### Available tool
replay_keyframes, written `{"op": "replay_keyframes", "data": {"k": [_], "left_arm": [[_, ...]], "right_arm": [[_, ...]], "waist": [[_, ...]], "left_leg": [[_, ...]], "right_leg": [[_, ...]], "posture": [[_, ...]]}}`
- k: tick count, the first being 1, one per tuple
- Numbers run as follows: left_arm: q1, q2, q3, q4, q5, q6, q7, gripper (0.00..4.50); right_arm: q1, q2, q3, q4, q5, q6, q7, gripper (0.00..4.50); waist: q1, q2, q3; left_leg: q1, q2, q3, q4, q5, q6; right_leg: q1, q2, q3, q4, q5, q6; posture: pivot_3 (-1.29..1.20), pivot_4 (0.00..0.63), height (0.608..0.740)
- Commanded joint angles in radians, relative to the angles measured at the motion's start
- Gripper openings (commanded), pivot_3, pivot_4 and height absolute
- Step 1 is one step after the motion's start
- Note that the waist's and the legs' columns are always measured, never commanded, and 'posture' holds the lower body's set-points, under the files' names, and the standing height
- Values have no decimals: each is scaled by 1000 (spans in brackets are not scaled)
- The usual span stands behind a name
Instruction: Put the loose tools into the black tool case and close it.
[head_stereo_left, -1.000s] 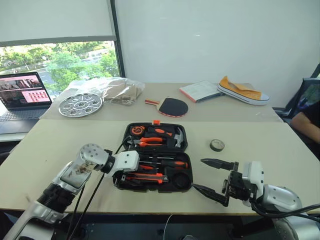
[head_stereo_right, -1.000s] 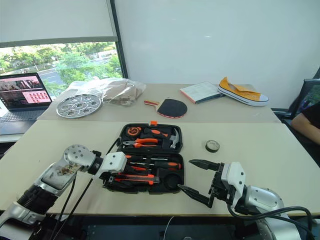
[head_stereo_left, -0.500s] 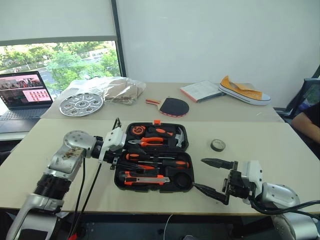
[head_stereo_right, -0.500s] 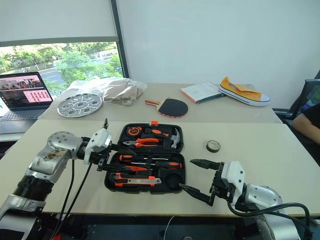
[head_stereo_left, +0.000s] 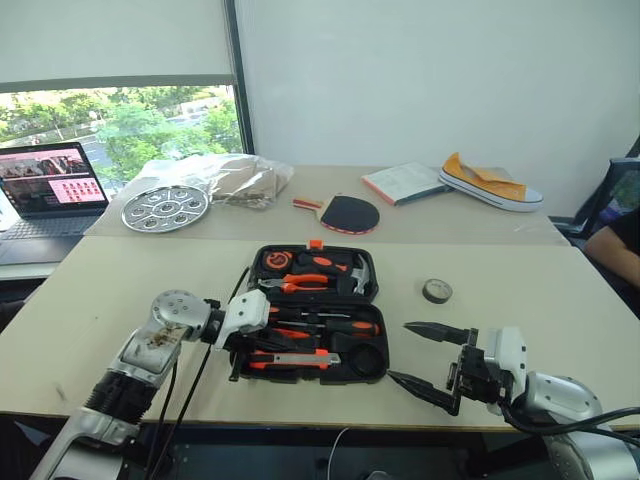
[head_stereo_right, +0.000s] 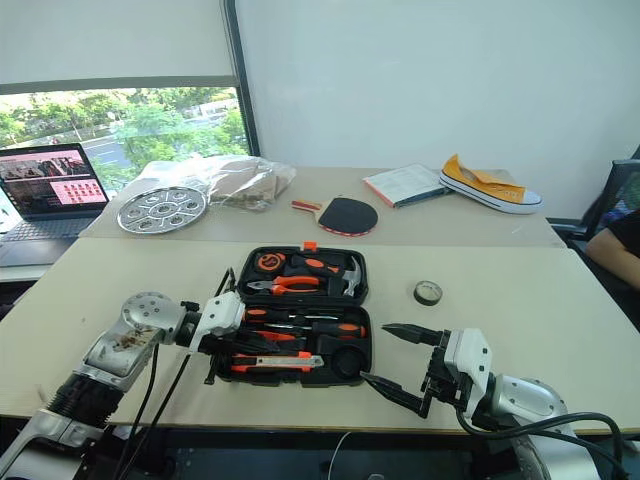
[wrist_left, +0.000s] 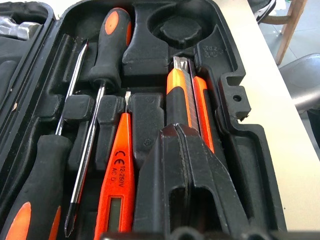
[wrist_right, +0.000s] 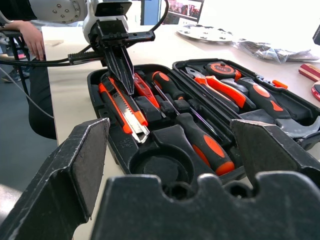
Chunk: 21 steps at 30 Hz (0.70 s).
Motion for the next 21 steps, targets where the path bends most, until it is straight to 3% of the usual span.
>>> {"op": "replay_keyframes", "data": {"k": [1, 9, 16, 21], "left_arm": [[14, 16, -27, 0, 43, 1, 12, 19], [69, 13, -97, -5, 137, -40, 63, 19], [98, 2, -50, -9, 86, -45, 104, 19], [101, 27, -39, 37, 99, -91, 98, 19]], "right_arm": [[-8, 0, -22, -30, 1, -20, -7, 4500], [10, -1, -32, -33, -3, -26, -12, 4500], [31, -13, -68, -34, 1, -23, -13, 4500], [40, -16, -98, -28, 5, -17, -11, 4500]], "waist": [[0, 0, 0], [1, 2, -2], [7, 4, -3], [2, 5, -3]], "left_leg": [[0, 0, 0, 0, 0, 0], [3, 0, 0, 0, 0, 0], [16, 0, 0, -1, -1, 2], [16, 0, 0, -3, -1, 2]], "right_leg": [[0, 0, 0, 0, 0, 0], [3, 0, 0, 0, 0, 0], [16, -1, 0, -2, -2, 3], [15, -1, 1, -1, -3, 3]], "posture": [[0, 150, 740], [0, 150, 740], [0, 150, 740], [0, 150, 740]]}}
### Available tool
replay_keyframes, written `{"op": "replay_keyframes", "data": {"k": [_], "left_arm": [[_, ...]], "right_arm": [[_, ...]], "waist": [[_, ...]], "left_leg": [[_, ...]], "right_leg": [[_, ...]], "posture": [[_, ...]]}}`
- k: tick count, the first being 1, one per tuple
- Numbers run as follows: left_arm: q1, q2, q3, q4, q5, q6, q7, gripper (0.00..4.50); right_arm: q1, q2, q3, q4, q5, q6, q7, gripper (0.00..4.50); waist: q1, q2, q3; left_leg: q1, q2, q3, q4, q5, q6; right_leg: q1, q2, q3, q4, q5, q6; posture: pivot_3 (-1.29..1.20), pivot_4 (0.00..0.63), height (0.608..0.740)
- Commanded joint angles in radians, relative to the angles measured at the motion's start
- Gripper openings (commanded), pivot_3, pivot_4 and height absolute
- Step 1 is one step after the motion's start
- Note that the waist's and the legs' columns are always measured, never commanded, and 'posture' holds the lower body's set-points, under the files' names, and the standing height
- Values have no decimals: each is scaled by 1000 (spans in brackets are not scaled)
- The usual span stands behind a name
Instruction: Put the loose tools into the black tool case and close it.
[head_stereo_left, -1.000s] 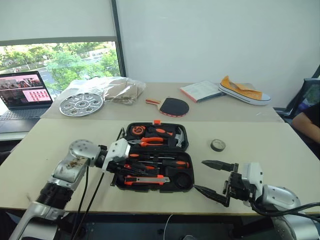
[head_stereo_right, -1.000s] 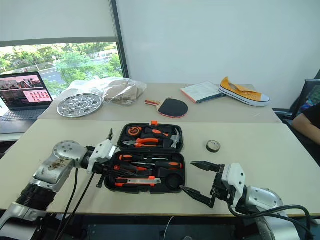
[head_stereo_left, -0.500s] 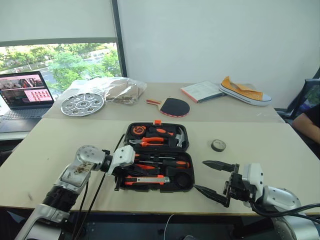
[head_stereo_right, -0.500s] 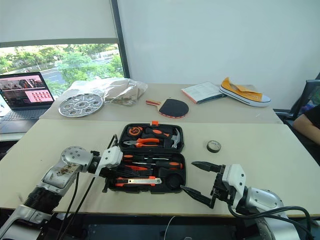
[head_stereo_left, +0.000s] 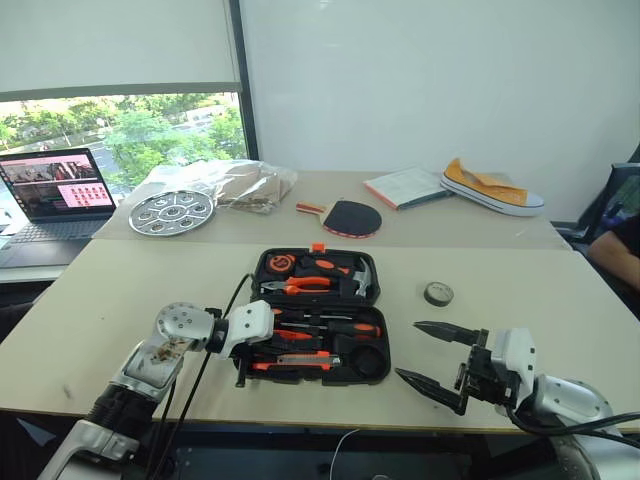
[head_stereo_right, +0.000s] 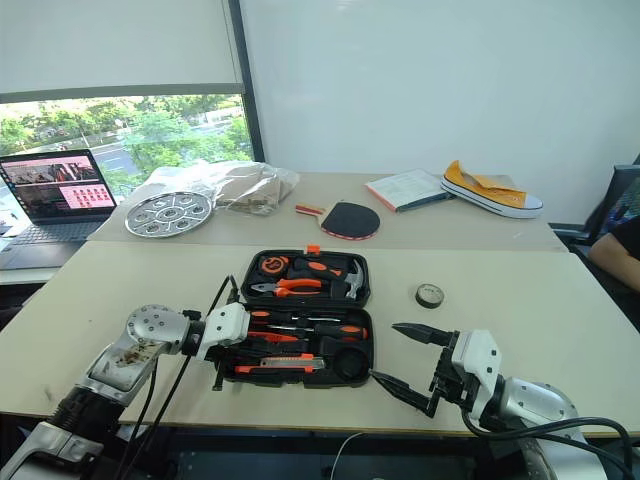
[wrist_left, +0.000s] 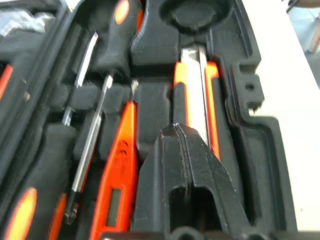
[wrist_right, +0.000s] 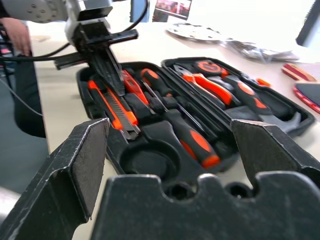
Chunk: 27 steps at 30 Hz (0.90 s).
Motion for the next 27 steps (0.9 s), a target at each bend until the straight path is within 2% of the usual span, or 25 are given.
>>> {"op": "replay_keyframes", "data": {"k": [1, 4, 7, 10, 13, 16, 17, 20, 23, 27], "left_arm": [[28, 26, -22, 57, 40, -7, -13, 19], [32, 10, -11, 74, 23, -35, -5, 19], [38, -33, 105, 51, -124, -37, 5, 19], [60, -23, 215, 8, -249, 43, 6, 19], [114, 37, 319, -8, -297, 67, 7, 768], [178, 82, 415, 40, -270, -25, 38, 1863], [199, 101, 443, 52, -296, -22, 3, 2227], [250, 147, 503, 67, -371, 54, -59, 3303], [272, 144, 529, 58, -402, 83, -57, 4396], [273, 125, 519, 32, -430, 125, -60, 4476]], "right_arm": [[0, -11, -43, -25, 20, -13, -2, 4500], [13, -9, -61, -25, 20, -13, -6, 4500], [60, -7, -125, -46, 61, 9, -24, 4500], [126, -19, -192, -61, 87, 17, -21, 4500], [215, -21, -264, -57, 76, 0, -18, 4500], [266, -9, -321, -46, 65, 0, -44, 4500], [267, -8, -327, -45, 65, 9, -58, 4500], [216, -26, -325, -37, 73, 70, -116, 4500], [75, -94, -269, -28, 44, 152, -159, 4500], [-181, -208, -124, 55, -43, 395, -255, 4500]], "waist": [[-4, 0, 0], [-5, 0, 0], [-4, 0, 0], [-3, -2, 2], [-3, -3, 2], [-8, -2, 2], [-9, -2, 2], [-10, -3, 3], [-11, -3, 4], [-13, -2, 4]], "left_leg": [[0, 0, 0, 0, 0, 0], [0, 0, 0, -1, 0, 0], [0, 0, 0, -1, 0, 0], [-2, 0, 0, -1, 0, 0], [-3, 0, -1, -1, 0, 0], [-2, 0, 0, -4, 0, 0], [-1, 0, 0, -5, 0, 0], [-1, 0, 0, -5, 0, -1], [-1, 0, 1, -3, 0, -1], [-1, 1, 0, -3, 1, -1]], "right_leg": [[0, 0, 0, 0, 0, 0], [0, 0, 0, 0, 0, 0], [0, -1, 1, 0, 0, 0], [-3, -1, 0, 0, 0, 0], [-4, -1, 0, 0, 0, 0], [-4, -1, 1, -1, -1, -1], [-4, -1, 2, -1, -1, -1], [-4, -1, 2, -1, -1, 0], [-2, -2, 1, -1, -3, 3], [-2, -2, 1, 0, -4, 4]], "posture": [[0, 150, 740], [0, 150, 740], [0, 150, 740], [0, 150, 740], [0, 150, 740], [0, 150, 740], [0, 150, 740], [0, 150, 740], [0, 150, 740], [0, 150, 740]]}}
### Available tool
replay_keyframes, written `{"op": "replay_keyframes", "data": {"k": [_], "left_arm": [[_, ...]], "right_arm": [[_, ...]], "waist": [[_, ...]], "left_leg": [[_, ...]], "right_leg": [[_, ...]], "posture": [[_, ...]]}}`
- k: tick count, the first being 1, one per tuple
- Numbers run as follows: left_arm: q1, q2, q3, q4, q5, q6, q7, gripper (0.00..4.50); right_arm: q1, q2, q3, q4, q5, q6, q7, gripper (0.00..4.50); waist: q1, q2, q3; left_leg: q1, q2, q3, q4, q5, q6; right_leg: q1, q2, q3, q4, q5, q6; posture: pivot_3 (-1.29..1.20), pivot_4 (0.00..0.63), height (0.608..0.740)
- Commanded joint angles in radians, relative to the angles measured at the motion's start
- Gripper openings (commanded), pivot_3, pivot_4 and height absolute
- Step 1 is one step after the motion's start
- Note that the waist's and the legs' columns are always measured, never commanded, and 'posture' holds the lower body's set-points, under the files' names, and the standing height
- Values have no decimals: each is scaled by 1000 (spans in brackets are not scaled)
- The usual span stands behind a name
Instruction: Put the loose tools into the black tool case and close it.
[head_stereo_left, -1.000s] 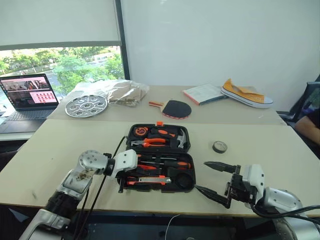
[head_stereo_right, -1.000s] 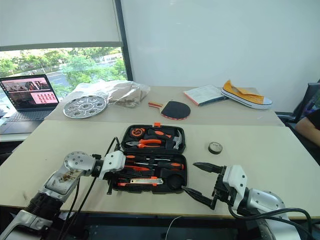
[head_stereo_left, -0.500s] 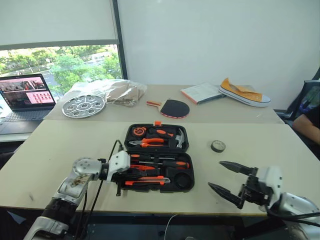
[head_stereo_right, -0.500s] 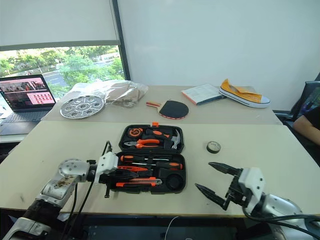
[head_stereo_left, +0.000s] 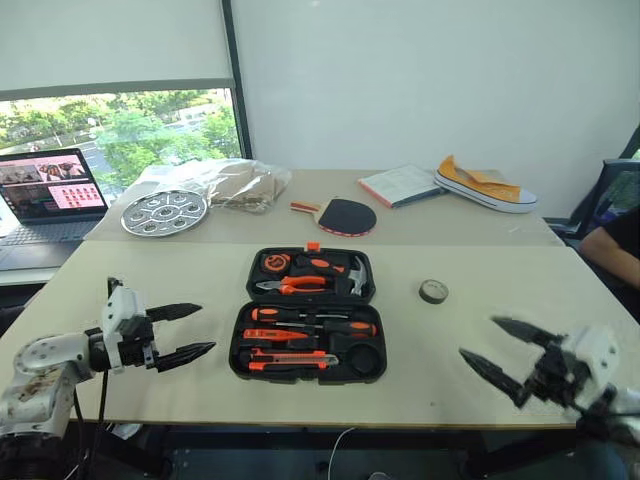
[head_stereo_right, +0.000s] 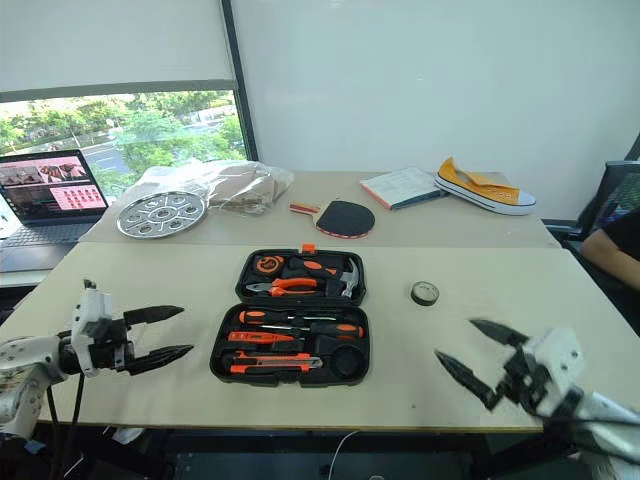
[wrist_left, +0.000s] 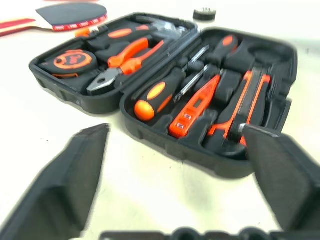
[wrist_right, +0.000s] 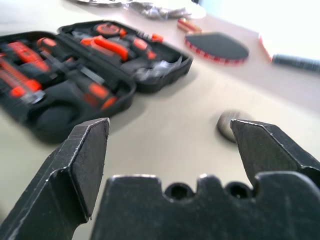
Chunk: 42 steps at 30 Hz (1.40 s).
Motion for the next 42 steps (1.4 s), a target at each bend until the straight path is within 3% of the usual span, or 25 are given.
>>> {"op": "replay_keyframes", "data": {"k": [1, 5, 8, 12, 20, 23, 34, 38, 42], "left_arm": [[-14, -14, 2, -48, -40, 34, -8, 4476], [-31, -41, -15, -64, -37, 25, -3, 4476], [-56, -61, -19, -85, -43, 30, 8, 4476], [-65, -68, -24, -104, -46, 40, 10, 4476], [-53, -43, -58, -104, -12, 19, -49, 4476], [-56, -40, -68, -95, 1, 4, -62, 4500], [-73, -44, -66, -38, 2, -40, -112, 4500], [-58, -48, -67, -36, 1, -57, -125, 4500], [-36, -51, -71, -31, 5, -75, -137, 4500]], "right_arm": [[-209, -95, 141, 75, -75, 243, -69, 4500], [-460, -134, 347, 221, -155, 430, -27, 4500], [-623, -127, 500, 391, -267, 423, 32, 4500], [-707, -86, 551, 549, -334, 355, 40, 4500], [-793, -29, 577, 726, -391, 303, 95, 4500], [-806, -17, 575, 762, -404, 280, 113, 3751], [-741, -41, 503, 719, -356, 120, 249, 18], [-679, -87, 440, 485, -201, 157, 430, 18], [-682, -99, 429, 218, -31, 400, 455, 18]], "waist": [[-3, 0, 0], [2, -1, 0], [1, -1, 0], [1, -1, 0], [-10, -1, 0], [-11, -1, 0], [-8, -1, 0], [-9, 0, 0], [-17, 1, 0]], "left_leg": [[0, 0, 0, 0, 0, 0], [-5, 1, 0, -2, 0, 0], [-18, -1, 0, 1, 4, -8], [-33, -2, 1, 3, 5, -8], [-35, -2, 1, 2, 3, -5], [-34, -2, 1, 3, 3, -6], [-33, -2, 1, 7, 3, -6], [-33, -2, 1, 7, 3, -6], [-33, -1, 1, 7, 3, -6]], "right_leg": [[-1, 0, 0, 0, 2, -3], [-6, 0, -2, 0, 2, -7], [-19, -1, -2, 1, 3, -8], [-33, -2, -2, 3, 4, -6], [-34, -3, -4, 0, 5, -5], [-33, -2, -4, 1, 5, -5], [-32, -2, -3, 2, 6, -6], [-33, -2, -3, 2, 6, -6], [-33, -1, -2, 2, 6, -6]], "posture": [[0, 150, 740], [0, 150, 740], [0, 150, 740], [0, 150, 740], [0, 150, 740], [0, 150, 740], [0, 150, 740], [0, 150, 740], [0, 150, 740]]}}
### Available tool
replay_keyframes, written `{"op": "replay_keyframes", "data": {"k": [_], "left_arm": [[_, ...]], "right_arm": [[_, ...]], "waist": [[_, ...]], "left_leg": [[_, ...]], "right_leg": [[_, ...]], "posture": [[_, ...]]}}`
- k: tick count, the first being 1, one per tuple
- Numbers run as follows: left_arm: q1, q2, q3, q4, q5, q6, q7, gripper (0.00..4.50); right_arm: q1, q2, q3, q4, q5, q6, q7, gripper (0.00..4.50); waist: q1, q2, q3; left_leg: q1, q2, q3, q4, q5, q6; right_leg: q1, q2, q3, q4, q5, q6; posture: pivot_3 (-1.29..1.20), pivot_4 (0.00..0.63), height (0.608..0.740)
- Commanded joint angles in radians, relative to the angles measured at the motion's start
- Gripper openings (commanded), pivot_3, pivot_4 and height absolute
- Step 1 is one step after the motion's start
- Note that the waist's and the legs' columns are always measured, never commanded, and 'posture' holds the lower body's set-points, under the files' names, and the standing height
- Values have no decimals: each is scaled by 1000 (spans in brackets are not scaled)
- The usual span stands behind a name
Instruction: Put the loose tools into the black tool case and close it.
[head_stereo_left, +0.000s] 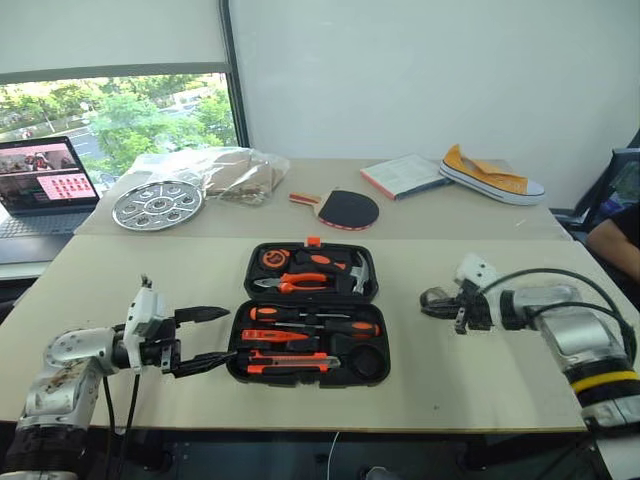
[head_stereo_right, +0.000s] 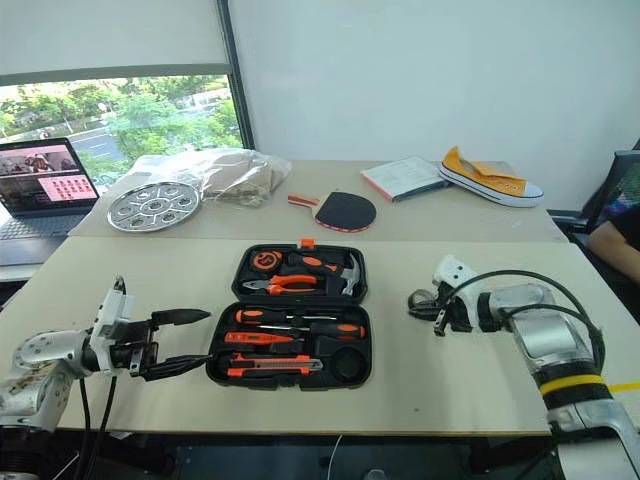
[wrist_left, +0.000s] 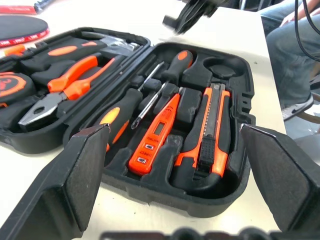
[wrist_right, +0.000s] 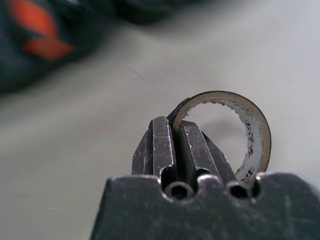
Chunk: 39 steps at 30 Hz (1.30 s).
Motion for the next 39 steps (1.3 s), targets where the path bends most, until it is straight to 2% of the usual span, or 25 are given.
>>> {"op": "replay_keyframes", "data": {"k": [1, 4, 7, 12, 18, 27, 28, 30, 33, 39], "left_arm": [[25, 3, 5, -5, 3, -28, -16, 4500], [39, -8, -2, -6, 3, -29, -13, 4500], [44, -13, -11, -13, 6, -23, -15, 4500], [42, -14, -12, -20, 7, -18, -8, 4500], [54, -4, -2, -40, 2, -12, -4, 4500], [46, -1, 6, -47, 5, -10, 17, 4500], [48, -2, 8, -52, 4, -8, 25, 4500], [52, 0, 11, -57, 3, -4, 35, 4500], [56, 3, 20, -64, -1, 14, 63, 4500], [53, 1, 54, -77, -1, 61, 163, 4500]], "right_arm": [[-28, -24, -24, -256, 158, 208, 28, 18], [-56, 25, 102, -399, 171, 370, -35, 18], [-52, 63, 188, -451, 145, 440, -94, 18], [-34, 22, 311, -449, 30, 406, -124, 18], [-49, -20, 390, -420, -57, 410, -126, 18], [-68, -15, 434, -402, -57, 443, -92, 18], [-74, -20, 420, -409, -43, 446, -80, 782], [-82, -24, 376, -419, -4, 428, -44, 1304], [-72, -11, 277, -414, 80, 399, 5, 2348], [-10, -39, 105, -330, 134, 301, 34, 2348]], "waist": [[0, 0, 0], [3, 0, 0], [7, -1, 0], [25, -1, 0], [21, -1, 0], [28, -3, -1], [27, -2, -1], [27, -2, -1], [28, -2, -1], [27, -2, -1]], "left_leg": [[0, 0, 0, 0, 0, 0], [1, 0, 0, 0, 0, 0], [1, 0, -1, 1, 0, 0], [-1, -2, -2, 4, -1, 1], [-1, -2, -1, 7, -1, 2], [-1, -2, -2, 9, -1, 2], [0, -2, -2, 9, -1, 2], [0, -2, -2, 9, -1, 2], [-1, -2, -2, 9, -1, 2], [-1, -2, -2, 9, -2, 3]], "right_leg": [[0, 0, 0, 0, 0, 0], [0, 0, 0, 0, 0, 0], [0, -1, -1, 0, 0, 0], [1, -3, -3, 0, 1, 1], [1, -2, -3, 0, 1, 1], [3, -2, -4, 0, 1, 2], [3, -2, -4, 0, 1, 2], [3, -2, -3, 0, 2, 1], [3, -2, -4, 0, 2, 1], [2, -2, -3, -1, 2, 1]], "posture": [[0, 150, 740], [0, 150, 740], [0, 150, 740], [0, 150, 740], [0, 150, 740], [0, 150, 740], [0, 150, 740], [0, 150, 740], [0, 150, 740], [0, 150, 740]]}}
